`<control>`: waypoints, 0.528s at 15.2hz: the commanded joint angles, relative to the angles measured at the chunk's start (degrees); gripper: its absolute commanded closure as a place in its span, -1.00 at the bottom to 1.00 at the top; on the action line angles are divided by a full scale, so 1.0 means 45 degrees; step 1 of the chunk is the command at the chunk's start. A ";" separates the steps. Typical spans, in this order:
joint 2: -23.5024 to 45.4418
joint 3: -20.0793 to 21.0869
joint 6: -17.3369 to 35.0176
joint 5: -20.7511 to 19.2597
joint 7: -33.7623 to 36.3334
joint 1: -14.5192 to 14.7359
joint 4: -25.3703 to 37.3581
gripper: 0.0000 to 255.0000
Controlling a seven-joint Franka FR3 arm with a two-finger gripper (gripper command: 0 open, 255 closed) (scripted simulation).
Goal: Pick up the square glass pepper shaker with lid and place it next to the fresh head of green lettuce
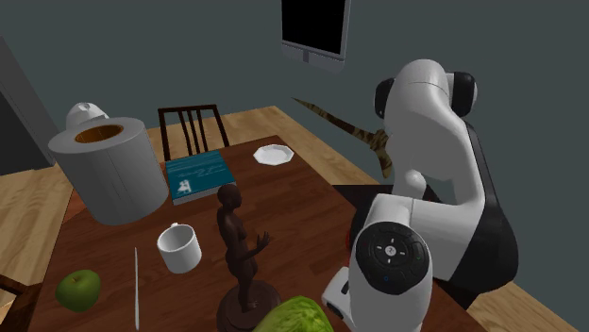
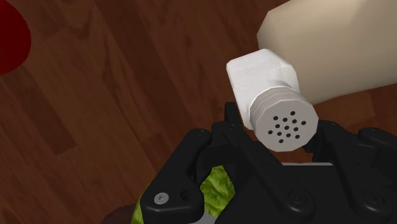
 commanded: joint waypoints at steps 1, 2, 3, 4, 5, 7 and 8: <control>0.0101 -0.0029 0.0298 -0.0047 -0.0006 0.0001 -0.0201 1.00; 0.0155 -0.0043 0.0445 -0.0071 -0.0004 0.0006 -0.0299 1.00; 0.0211 -0.0058 0.0590 -0.0097 -0.0001 0.0011 -0.0394 1.00; 0.0270 -0.0073 0.0735 -0.0123 0.0002 0.0017 -0.0485 1.00; 0.0331 -0.0089 0.0879 -0.0151 0.0006 0.0024 -0.0573 1.00; 0.0460 -0.0123 0.1162 -0.0209 0.0015 0.0040 -0.0740 1.00; 0.0528 -0.0140 0.1303 -0.0239 0.0020 0.0050 -0.0818 1.00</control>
